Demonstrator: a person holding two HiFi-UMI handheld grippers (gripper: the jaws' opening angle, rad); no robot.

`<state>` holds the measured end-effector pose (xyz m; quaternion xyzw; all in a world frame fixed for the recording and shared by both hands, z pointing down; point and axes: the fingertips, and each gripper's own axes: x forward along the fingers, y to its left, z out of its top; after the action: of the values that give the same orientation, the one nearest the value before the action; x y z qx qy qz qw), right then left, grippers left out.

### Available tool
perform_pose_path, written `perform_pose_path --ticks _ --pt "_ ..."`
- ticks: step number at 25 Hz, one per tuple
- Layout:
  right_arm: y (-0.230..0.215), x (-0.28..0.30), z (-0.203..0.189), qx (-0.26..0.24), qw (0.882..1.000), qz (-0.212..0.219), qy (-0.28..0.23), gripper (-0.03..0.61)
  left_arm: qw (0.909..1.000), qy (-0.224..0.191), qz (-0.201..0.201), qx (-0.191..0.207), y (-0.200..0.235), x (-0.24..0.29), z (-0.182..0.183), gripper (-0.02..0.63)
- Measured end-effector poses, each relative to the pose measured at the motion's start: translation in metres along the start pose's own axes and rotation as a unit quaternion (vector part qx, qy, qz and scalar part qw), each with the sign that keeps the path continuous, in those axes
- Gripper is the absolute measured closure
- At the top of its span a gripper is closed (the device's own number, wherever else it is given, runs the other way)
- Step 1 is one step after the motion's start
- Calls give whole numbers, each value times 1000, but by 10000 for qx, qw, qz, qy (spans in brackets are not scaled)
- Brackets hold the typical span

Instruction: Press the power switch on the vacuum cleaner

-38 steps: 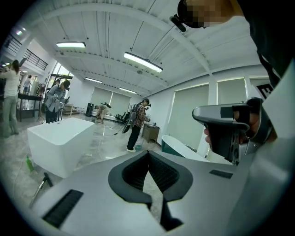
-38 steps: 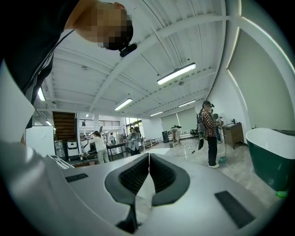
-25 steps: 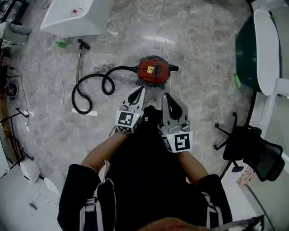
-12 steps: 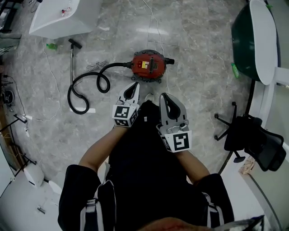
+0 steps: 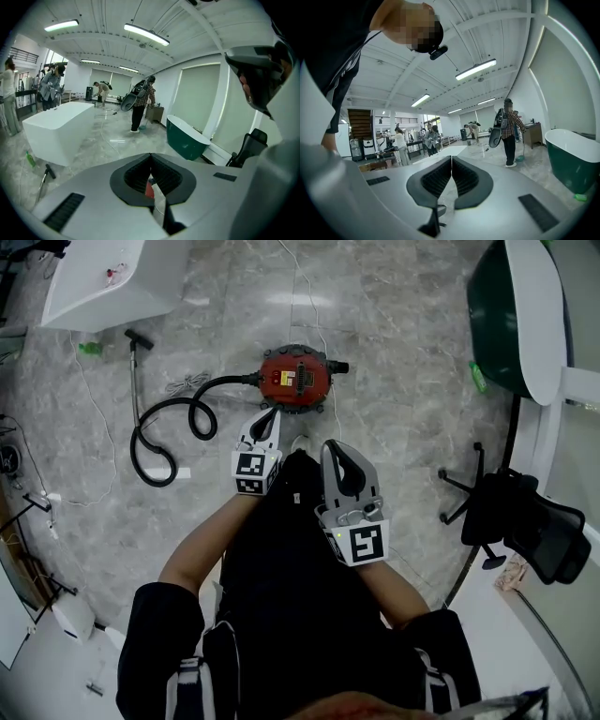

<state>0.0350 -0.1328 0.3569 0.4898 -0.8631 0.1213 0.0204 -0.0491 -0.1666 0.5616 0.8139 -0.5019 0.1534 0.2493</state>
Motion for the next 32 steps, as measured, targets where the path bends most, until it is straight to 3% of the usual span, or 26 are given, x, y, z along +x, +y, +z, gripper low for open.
perform_pose_path --ticks 12,17,23,29,32 --pt "-7 26 -9 52 9997 -170 -160 558 9989 465 11 97 34 55 -54 595" --pt "-7 39 -25 -51 9998 -126 -135 560 9927 527 -195 1064 41 84 -84 595" --pt "-18 54 -59 -281 9993 -228 -29 559 9757 866 -388 1975 62 133 -133 595" --pt "-29 66 -79 -340 9988 -364 32 559 9690 1255 -527 2060 94 175 -171 595" --pt "-33 69 -93 -266 9985 -464 108 558 9704 1404 -549 1885 107 191 -186 595"
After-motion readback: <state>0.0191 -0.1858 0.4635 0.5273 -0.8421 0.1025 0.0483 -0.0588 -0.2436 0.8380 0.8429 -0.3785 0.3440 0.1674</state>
